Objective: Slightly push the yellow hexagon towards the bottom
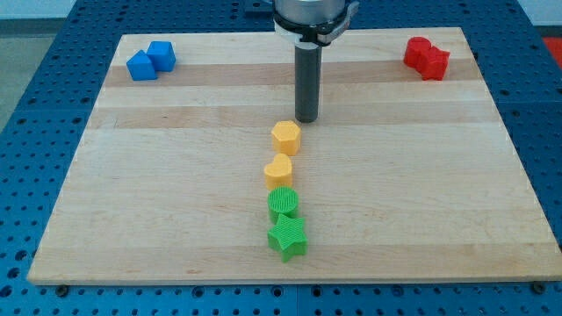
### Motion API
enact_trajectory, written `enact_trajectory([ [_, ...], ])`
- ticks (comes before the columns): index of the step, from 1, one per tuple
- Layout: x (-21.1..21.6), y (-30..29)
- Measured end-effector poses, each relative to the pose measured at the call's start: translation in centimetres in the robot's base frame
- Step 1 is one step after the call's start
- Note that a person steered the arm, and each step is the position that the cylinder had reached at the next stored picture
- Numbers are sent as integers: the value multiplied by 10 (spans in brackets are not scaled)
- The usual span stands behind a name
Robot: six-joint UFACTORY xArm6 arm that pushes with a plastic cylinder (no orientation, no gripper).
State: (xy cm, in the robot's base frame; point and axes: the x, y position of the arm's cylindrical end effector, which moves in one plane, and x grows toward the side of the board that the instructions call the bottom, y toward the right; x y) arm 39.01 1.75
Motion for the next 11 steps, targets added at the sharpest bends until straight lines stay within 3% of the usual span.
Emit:
enact_trajectory([
  [9,34,-16],
  [10,19,-16],
  [11,-41,-16],
])
